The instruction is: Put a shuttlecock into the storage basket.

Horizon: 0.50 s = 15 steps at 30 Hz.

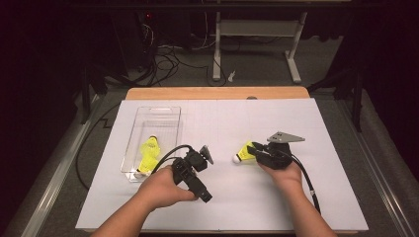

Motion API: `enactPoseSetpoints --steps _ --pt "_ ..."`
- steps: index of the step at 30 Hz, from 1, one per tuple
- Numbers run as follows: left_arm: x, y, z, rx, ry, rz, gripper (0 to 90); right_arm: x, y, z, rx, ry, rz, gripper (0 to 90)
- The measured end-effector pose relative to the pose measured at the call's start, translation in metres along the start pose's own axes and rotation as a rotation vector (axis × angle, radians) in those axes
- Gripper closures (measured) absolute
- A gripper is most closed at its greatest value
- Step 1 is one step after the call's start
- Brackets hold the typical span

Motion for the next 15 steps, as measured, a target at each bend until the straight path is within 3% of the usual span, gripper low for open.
enactPoseSetpoints --steps 6,12,15 --pt "0.0002 0.0012 0.0005 -0.007 0.002 -0.005 1.7 -0.0006 0.0001 0.0007 0.012 -0.008 -0.001 77.7" --pt "0.0028 0.0033 0.0023 -0.018 0.007 -0.008 1.7 -0.0024 0.0012 -0.0002 -0.004 0.010 0.003 89.1" --pt "0.0034 0.0037 0.0024 -0.020 0.007 -0.007 1.7 -0.0033 0.0024 0.0009 -0.010 0.016 0.004 90.0"
Point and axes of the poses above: each handheld gripper's, and its own axes: x roughly forward along the jaws, y roughly out of its underside, z roughly to its left, the point moved 8 cm from there along x, roughly forward along the jaws, and after that the axes turned 13 degrees about x, right-handed, at the moved point
